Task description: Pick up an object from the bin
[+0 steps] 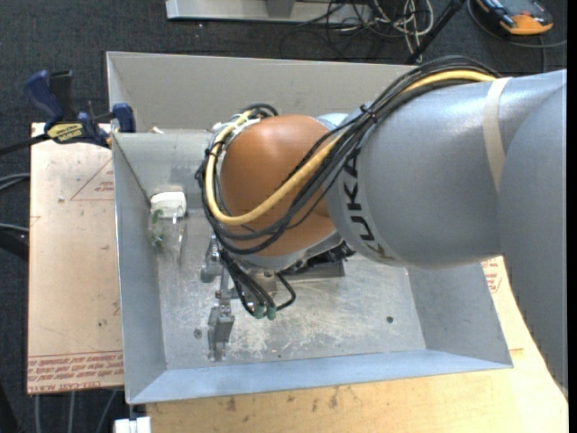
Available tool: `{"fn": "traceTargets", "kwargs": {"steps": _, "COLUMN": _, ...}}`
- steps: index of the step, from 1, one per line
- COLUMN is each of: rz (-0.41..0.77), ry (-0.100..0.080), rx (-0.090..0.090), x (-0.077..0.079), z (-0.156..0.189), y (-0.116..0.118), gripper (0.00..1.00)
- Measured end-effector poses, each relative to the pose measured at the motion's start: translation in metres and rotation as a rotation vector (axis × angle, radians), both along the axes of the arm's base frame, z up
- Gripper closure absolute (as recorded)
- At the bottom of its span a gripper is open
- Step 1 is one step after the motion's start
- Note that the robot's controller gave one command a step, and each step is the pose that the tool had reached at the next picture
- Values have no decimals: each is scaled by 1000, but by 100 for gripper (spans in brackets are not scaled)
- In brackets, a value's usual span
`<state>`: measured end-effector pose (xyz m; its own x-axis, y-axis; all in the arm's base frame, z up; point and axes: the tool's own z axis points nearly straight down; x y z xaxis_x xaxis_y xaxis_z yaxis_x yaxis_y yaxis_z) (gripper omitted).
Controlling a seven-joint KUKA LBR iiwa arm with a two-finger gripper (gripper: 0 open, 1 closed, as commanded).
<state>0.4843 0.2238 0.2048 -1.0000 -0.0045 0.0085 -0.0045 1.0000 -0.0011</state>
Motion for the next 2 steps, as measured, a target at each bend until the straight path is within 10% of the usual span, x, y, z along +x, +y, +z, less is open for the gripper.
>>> {"fn": "traceTargets", "kwargs": {"steps": 2, "rz": 68, "ry": -11, "rx": 5, "x": 3, "z": -11, "y": -19, "gripper": 0}}
